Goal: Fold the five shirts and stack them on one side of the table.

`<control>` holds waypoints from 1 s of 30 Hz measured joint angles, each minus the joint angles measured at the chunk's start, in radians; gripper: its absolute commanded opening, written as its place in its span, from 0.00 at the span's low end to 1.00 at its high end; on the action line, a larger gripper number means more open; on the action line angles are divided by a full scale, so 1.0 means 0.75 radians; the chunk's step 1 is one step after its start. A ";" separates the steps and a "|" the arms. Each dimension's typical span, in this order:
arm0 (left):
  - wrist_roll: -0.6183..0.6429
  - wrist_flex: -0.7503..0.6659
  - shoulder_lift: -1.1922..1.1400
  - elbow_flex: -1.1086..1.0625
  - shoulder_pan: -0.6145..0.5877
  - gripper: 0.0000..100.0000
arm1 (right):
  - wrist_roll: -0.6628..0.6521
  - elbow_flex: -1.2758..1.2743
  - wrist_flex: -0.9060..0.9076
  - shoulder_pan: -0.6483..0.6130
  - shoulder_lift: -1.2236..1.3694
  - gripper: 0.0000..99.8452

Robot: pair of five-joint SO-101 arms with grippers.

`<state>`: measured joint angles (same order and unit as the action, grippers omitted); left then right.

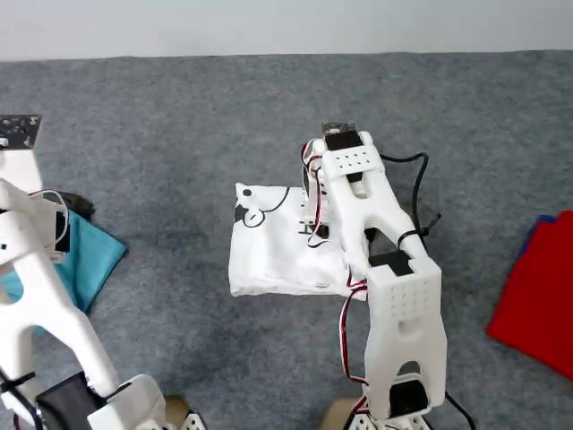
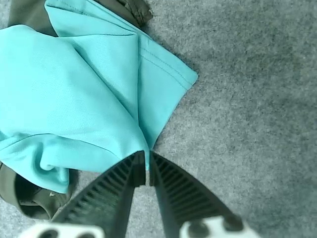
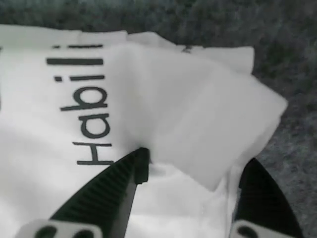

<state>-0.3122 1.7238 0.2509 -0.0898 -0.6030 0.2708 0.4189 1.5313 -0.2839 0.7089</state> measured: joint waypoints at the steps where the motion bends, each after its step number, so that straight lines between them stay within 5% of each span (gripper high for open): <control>1: 0.000 0.000 0.000 0.000 0.000 0.02 | 0.000 0.002 0.000 0.002 0.010 0.30; 5: 0.000 0.000 0.000 0.000 0.000 0.02 | 0.000 0.025 0.002 0.002 0.043 0.25; 11: 0.000 0.000 0.000 0.000 0.000 0.02 | -0.002 0.027 0.014 0.004 0.053 0.01; 20: 0.000 0.000 0.000 0.000 0.000 0.02 | -0.158 0.029 0.057 0.072 0.051 0.01; 30: 0.000 0.000 0.000 0.000 0.000 0.02 | -0.667 0.106 0.139 0.303 -0.068 0.01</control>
<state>-0.3122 1.7238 0.2509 -0.0898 -0.6030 -0.2294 0.4987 1.6356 -0.0568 0.6582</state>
